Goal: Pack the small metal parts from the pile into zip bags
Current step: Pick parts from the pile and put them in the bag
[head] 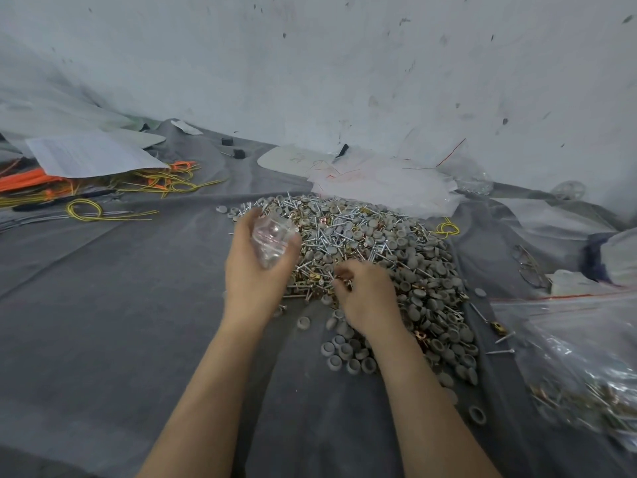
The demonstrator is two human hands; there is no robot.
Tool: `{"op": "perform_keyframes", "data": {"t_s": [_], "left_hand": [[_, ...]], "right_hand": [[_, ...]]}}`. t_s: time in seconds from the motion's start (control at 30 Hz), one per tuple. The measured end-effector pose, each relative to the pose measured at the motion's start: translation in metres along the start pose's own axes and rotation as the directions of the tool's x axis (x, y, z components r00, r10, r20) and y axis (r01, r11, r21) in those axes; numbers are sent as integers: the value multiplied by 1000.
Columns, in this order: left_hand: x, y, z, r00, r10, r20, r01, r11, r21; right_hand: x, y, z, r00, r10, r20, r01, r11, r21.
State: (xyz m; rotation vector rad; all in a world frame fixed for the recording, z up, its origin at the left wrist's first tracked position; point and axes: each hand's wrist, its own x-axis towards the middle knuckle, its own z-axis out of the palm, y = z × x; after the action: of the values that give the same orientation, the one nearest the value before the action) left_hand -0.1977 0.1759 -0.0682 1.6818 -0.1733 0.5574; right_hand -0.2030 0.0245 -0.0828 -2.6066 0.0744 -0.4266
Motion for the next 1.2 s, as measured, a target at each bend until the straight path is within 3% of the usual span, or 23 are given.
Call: {"op": "perform_keyframes", "data": {"t_s": [0.17,0.3,0.37,0.47,0.6,0.7,0.8,1.03,1.2], "left_hand": [[18,24,-31,990,22,-136,-37,993,-111],[29,31,-49,988,-56,-142,18,967,-255],[30,31,-50,989,-67,-129,37,974,-225],[25,28,-40,998,11,-59,-8,999,47],[9,19,0,981,126,146,-168,933,320],[-5,7,28,966,121,227,-210,882,422],[-15,-3,39,963,127,238,-224,866,446],[-17,-9,35,963,156,219,-232,895,382],[-12,-7,32,995,80,67,-94,969,230]], "right_hand": [[-2,-4,11,1000,-11,25,15,989,-150],[0,-5,13,1000,7,-20,-10,986,-164],[0,-5,13,999,4,-47,-11,990,-139],[1,-5,11,992,17,-123,-16,1000,12],[1,-3,1,969,142,-201,-57,925,376],[1,-3,-7,953,215,-212,-43,791,611],[2,-8,-14,962,206,-181,-11,687,726],[-2,-22,-9,998,-54,-38,66,807,586],[1,-12,-17,976,96,-198,35,820,571]]}}
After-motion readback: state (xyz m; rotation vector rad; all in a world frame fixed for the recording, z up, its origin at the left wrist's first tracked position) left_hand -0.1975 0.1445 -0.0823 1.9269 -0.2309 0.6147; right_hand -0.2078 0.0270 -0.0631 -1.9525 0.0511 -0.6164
